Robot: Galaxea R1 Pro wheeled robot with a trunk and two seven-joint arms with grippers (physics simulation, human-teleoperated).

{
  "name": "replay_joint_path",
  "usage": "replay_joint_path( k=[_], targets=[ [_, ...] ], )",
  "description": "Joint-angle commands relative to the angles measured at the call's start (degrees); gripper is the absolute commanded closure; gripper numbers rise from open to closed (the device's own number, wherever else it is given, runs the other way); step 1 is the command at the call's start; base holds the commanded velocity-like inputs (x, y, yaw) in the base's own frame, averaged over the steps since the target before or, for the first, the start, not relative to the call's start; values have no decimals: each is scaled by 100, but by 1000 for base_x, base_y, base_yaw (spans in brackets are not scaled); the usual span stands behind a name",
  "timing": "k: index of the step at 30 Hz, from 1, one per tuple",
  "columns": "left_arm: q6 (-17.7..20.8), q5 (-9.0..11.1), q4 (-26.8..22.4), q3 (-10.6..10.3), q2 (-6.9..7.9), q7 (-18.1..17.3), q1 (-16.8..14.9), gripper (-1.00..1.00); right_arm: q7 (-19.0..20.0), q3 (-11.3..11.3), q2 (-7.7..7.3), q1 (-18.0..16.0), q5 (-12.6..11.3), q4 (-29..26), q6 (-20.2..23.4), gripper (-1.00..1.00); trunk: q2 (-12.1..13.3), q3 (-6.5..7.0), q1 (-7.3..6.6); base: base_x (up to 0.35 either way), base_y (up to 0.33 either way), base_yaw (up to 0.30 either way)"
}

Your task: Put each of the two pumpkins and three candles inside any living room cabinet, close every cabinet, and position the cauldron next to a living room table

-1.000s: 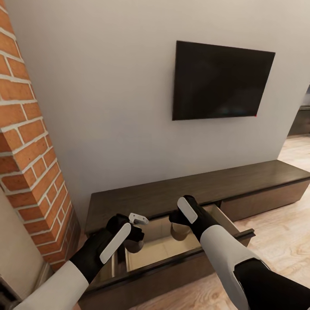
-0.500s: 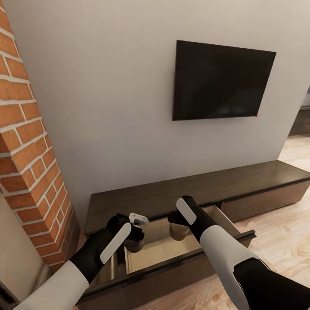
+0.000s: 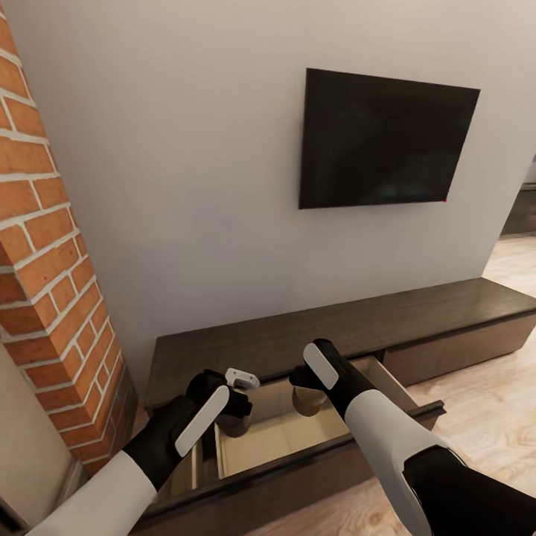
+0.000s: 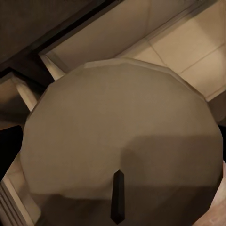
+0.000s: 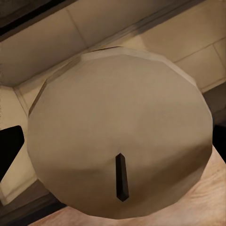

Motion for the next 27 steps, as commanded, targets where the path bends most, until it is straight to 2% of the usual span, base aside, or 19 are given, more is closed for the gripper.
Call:
replay_joint_path(
  k=[1,11,27],
  targets=[
    [11,53,-5,-11,0,60,-5,100,-35,13,0,-4,-58,-6,1,100,-3,-6,0,25,3,0],
    [11,53,-9,-15,-4,64,-5,100,-32,15,0,-4,-60,-10,-2,100,-3,-6,0,79,50,0],
    [11,53,-22,-15,-4,67,-5,100,-30,16,0,-4,-60,-10,1,100,-3,-6,0,100,-17,0]
  ],
)
